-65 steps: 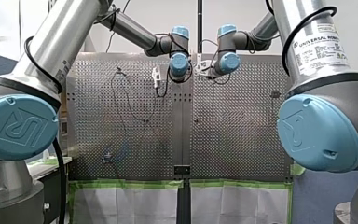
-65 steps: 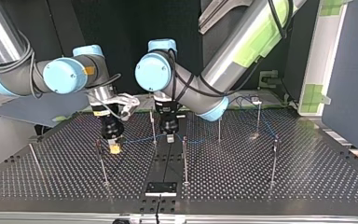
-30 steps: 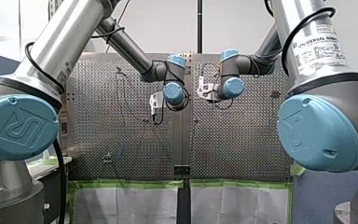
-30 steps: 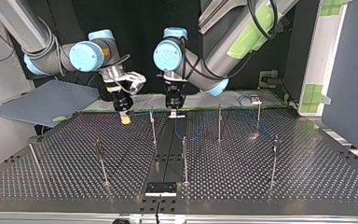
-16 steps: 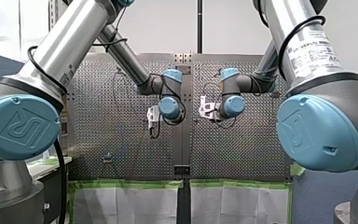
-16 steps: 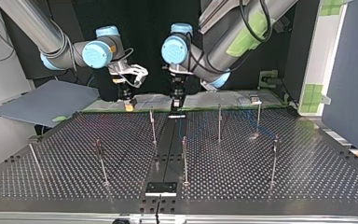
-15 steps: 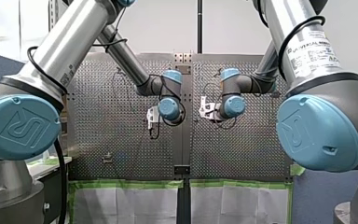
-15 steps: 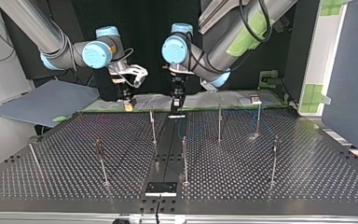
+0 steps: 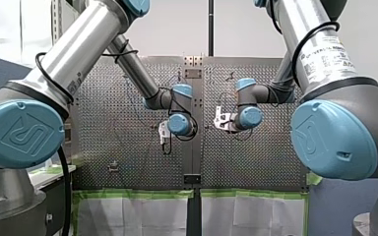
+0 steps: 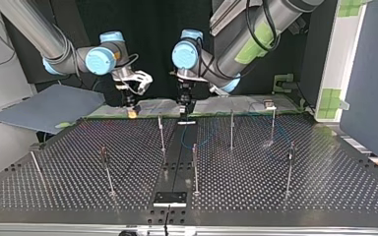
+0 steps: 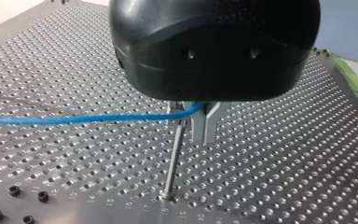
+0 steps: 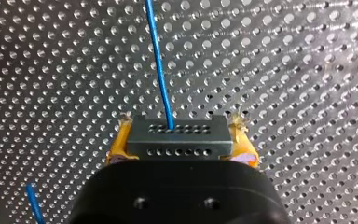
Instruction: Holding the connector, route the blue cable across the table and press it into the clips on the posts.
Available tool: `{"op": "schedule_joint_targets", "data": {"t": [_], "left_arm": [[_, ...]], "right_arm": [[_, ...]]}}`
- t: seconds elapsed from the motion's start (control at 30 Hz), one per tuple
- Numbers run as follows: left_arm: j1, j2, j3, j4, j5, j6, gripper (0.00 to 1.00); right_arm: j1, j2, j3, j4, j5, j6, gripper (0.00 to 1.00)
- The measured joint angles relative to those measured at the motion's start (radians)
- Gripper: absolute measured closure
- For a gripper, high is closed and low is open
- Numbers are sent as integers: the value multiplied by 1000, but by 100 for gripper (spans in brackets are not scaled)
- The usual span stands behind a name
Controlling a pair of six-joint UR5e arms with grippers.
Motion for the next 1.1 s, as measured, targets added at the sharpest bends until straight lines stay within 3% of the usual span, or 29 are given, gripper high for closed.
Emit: {"op": "schedule_joint_targets", "data": {"t": [0.57,1.1], "left_arm": [[43,-5,18,-6,73,-5,100],[75,-6,48,-18,202,-67,100]], "right_arm": [[-83,3,-25,-1,-73,18,100],[-124,4,-27,1,-96,19,100]]}}
